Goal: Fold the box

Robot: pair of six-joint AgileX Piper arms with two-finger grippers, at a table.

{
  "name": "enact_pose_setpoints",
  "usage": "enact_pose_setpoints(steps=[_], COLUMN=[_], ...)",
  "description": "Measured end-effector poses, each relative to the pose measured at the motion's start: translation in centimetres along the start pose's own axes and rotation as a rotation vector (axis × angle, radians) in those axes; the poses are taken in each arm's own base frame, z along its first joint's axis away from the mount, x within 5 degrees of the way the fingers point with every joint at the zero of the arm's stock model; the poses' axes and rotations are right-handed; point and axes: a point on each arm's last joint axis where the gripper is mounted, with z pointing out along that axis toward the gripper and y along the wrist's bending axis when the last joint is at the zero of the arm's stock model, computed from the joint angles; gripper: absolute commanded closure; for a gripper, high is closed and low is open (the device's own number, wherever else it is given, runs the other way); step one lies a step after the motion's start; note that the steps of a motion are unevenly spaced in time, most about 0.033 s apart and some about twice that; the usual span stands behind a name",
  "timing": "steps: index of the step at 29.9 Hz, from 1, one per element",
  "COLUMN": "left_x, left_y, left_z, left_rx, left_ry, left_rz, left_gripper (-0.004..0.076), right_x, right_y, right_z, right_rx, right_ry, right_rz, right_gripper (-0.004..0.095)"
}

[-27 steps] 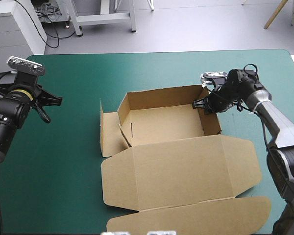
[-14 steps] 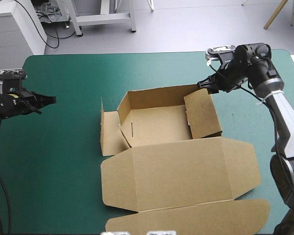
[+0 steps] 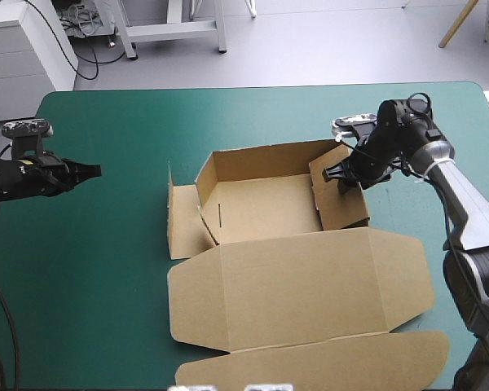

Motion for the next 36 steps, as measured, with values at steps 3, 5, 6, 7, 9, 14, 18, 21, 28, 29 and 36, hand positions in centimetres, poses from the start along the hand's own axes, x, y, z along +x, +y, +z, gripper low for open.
enact_pose_setpoints(steps=[3,5,6,7,9,14,18,21,28,29,36], left_x=[0.2,0.3,0.3,0.4,0.5,0.5,0.5,0.5,0.5,0.5,-0.2], left_y=[-0.2,-0.2,-0.3,-0.3,-0.3,-0.4,-0.4,-0.4,-0.4,-0.4,-1.7], left_z=[0.0,0.0,0.0,0.0,0.0,0.0,0.0,0.0,0.0,0.0,-0.1], left_rx=[0.018,0.026,0.028,0.032,0.037,0.04,0.04,0.041,0.043,0.047,0.194], left_ry=[0.022,0.034,0.037,0.045,0.054,0.057,0.057,0.056,0.053,0.051,-0.012], left_rz=[-0.007,-0.009,-0.009,-0.01,-0.011,-0.013,-0.013,-0.014,-0.018,-0.022,-0.062], left_gripper=[0.0727,0.0727,0.0727,0.0727,0.0727,0.0727,0.0727,0.0727,0.0674,0.0645,0.0286], right_x=[-0.3,-0.5,-0.5,-0.5,-0.6,-0.7,-0.7,-0.7,-0.1,0.2,1.7], right_y=[-0.1,-0.2,-0.3,-0.3,-0.4,-0.6,-0.4,-0.7,-3.1,-3.7,-4.5], right_z=[1.8,3.0,3.4,3.8,4.4,4.7,4.5,3.6,-3.0,-4.2,-9.1], right_rx=[-0.02,-0.03,-0.032,-0.034,-0.037,-0.028,-0.037,-0.033,-0.101,-0.114,-0.153], right_ry=[0.033,0.057,0.065,0.074,0.086,0.08,0.074,0.05,-0.124,-0.158,-0.291], right_rz=[0.011,0.019,0.021,0.022,0.025,0.034,0.035,0.038,0.111,0.127,0.15], right_gripper=[0.0431,0.0491,0.0567,0.0671,0.0894,0.0926,0.0927,0.0927,0.0927,0.0927,0.0927])
